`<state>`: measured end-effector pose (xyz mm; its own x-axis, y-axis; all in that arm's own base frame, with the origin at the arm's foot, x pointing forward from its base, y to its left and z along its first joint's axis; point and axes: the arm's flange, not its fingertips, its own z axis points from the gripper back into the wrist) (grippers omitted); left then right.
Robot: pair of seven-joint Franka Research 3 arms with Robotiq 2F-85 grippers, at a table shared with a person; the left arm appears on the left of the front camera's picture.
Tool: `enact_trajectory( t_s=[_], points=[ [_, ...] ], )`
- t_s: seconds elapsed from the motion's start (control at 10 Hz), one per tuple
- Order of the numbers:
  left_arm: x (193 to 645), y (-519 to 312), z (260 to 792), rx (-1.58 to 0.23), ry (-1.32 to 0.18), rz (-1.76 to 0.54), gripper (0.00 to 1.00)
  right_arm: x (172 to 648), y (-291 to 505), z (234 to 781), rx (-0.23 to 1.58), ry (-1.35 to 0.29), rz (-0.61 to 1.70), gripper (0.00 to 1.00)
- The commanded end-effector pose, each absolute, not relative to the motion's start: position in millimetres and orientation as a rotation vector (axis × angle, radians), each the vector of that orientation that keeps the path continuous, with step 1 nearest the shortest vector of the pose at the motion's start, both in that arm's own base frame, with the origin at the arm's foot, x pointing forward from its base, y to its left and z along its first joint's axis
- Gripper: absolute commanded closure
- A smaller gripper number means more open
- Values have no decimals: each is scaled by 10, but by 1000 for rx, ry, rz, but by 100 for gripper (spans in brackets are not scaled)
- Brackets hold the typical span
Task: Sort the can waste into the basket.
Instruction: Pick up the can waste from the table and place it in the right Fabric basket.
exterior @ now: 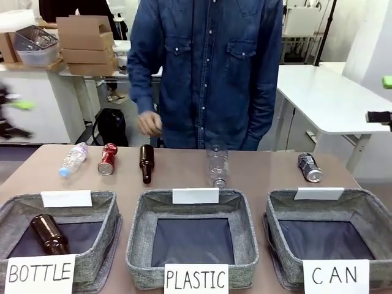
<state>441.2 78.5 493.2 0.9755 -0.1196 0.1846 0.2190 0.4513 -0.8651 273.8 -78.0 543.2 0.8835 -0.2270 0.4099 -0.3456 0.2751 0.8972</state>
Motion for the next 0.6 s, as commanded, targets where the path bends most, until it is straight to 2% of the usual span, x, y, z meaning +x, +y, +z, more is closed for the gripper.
enact_trajectory(
  t_s=[0.0,0.1,0.3,0.5],
  points=[
    [4922,247,4893,-812,67,-201,0,2764,-766,5442,1326,-546,104,0],
    [5270,-120,4806,-621,-43,-44,0,2764,-766,5442,1326,-546,104,0],
    [5673,-721,4504,-321,-130,98,0,2764,-766,5442,1326,-546,104,0],
    [5921,-1007,4162,-98,-248,120,0,2764,-766,5442,1326,-546,104,0]
  ],
)
